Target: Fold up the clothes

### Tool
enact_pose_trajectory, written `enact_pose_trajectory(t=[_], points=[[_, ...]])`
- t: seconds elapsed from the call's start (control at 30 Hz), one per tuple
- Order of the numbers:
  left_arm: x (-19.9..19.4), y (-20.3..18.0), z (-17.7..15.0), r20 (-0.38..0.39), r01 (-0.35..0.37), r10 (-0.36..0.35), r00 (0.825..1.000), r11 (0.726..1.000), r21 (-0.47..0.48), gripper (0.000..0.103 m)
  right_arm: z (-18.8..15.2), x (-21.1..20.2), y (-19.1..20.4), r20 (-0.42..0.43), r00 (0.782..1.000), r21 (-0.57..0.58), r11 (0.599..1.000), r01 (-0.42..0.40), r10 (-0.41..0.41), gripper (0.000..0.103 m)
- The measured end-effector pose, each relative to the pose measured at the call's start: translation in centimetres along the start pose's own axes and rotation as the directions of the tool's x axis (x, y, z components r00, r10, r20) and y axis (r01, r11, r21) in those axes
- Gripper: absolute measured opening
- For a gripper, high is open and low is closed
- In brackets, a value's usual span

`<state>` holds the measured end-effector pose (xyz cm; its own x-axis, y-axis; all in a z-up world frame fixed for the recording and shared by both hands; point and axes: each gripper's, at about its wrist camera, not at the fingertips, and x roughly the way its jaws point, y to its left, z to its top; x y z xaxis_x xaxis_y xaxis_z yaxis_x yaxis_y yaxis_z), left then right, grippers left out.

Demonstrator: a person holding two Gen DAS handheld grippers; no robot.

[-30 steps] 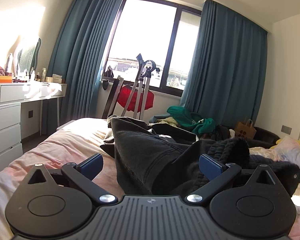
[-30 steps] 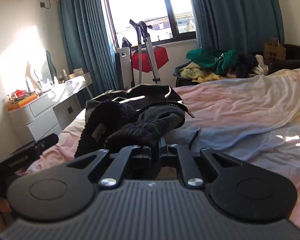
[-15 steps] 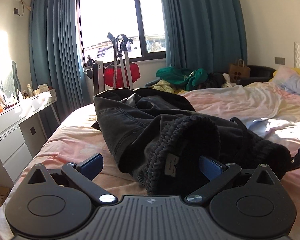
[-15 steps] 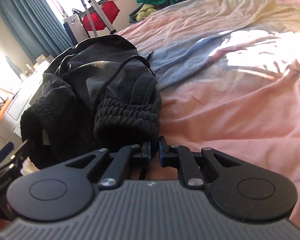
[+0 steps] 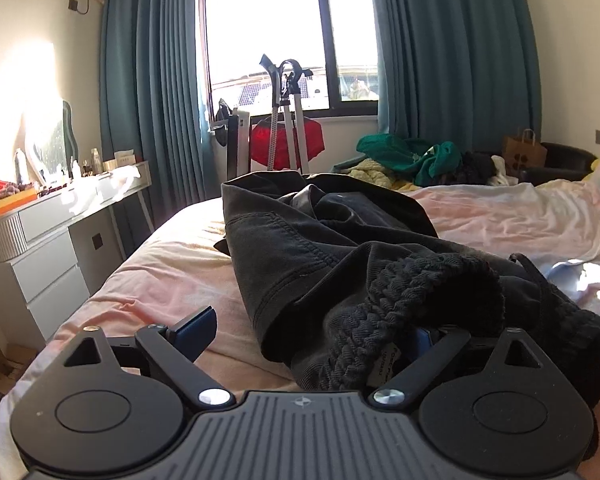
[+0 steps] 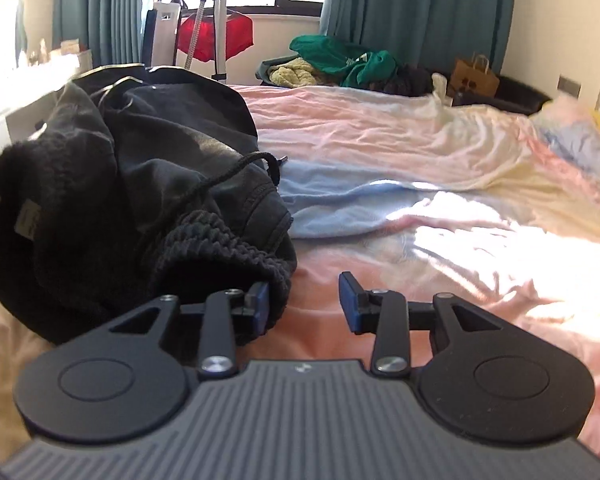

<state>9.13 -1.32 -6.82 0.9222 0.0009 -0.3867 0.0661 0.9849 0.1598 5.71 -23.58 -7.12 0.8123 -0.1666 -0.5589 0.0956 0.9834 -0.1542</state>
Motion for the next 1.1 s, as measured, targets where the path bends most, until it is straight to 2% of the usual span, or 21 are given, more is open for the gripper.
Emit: enact_pose_trajectory(t=[0.07,0.13,0.2,0.23,0.27,0.3,0.37,0.47,0.53,0.63,0.7,0.87,0.93,1.0,1.1], points=[[0.6,-1.4,0.1,-0.003,0.005,-0.005,1.0,0.998,0.057,0.089,0.1,0.5,0.5,0.021,1.0,-0.043,0.999,0.001,0.0,0.04],[1.2,-2.2,0.4,-0.007,-0.001,0.002,1.0,0.996,0.094,0.073,0.1,0.9,0.1,0.028,0.999,-0.019,1.0,-0.017,0.018,0.04],[1.8,-1.9,1.1,-0.023,-0.01,0.012,1.0,0.998,0.069,0.043,0.2,1.3,-0.3,0.035,0.999,0.011,0.999,-0.037,0.036,0.036],[2.0,-1.3,1.5,-0.028,-0.009,0.01,1.0,0.999,0.034,0.039,0.1,1.4,-0.6,0.031,0.998,0.048,0.997,-0.062,0.061,0.034],[2.1,-0.5,1.9,-0.032,-0.01,0.01,0.999,1.0,-0.009,0.025,0.2,1.5,-1.3,0.017,0.994,0.115,0.988,-0.105,0.104,0.025],[2.2,0.3,2.4,-0.037,-0.012,0.01,0.999,0.999,-0.051,0.011,0.0,1.7,-1.9,0.004,0.99,0.184,0.973,-0.14,0.141,0.022],[2.3,2.2,3.2,-0.04,-0.016,0.01,0.999,0.989,-0.144,0.01,-0.3,1.9,-2.9,-0.012,0.979,0.286,0.939,-0.192,0.204,0.019],[1.8,5.7,4.8,-0.029,-0.024,0.017,0.999,0.968,-0.251,0.009,-1.0,2.0,-3.0,-0.039,0.96,0.337,0.909,-0.247,0.276,0.014],[1.1,8.1,6.2,-0.01,-0.029,0.027,1.0,0.957,-0.29,0.009,-1.2,1.6,-3.0,-0.042,0.933,0.407,0.859,-0.31,0.357,0.014],[0.1,12.8,9.3,0.027,-0.03,0.043,0.999,0.935,-0.354,0.009,-1.0,-0.8,0.3,0.01,0.9,0.345,0.844,-0.411,0.435,0.014],[-0.2,16.2,11.4,0.033,-0.039,0.057,0.998,0.918,-0.394,0.009,-0.8,-2.5,2.6,0.044,0.874,0.292,0.83,-0.475,0.485,0.014],[-0.9,23.3,15.4,0.053,-0.11,0.14,0.989,0.92,-0.377,0.008,-0.2,-5.2,12.4,0.071,0.773,0.232,0.743,-0.628,0.631,0.014],[-0.9,26.4,16.6,0.063,-0.17,0.205,0.977,0.92,-0.354,0.008,0.5,-5.6,16.7,0.074,0.708,0.235,0.678,-0.697,0.702,0.014],[-0.1,29.8,17.1,0.046,-0.241,0.273,0.961,0.907,-0.346,0.009,1.3,-5.7,21.0,0.079,0.643,0.238,0.612,-0.754,0.762,0.014],[2.2,34.2,16.1,-0.017,-0.325,0.339,0.941,0.884,-0.336,0.009,2.2,-5.0,26.1,0.044,0.581,0.213,0.561,-0.8,0.813,0.014]])
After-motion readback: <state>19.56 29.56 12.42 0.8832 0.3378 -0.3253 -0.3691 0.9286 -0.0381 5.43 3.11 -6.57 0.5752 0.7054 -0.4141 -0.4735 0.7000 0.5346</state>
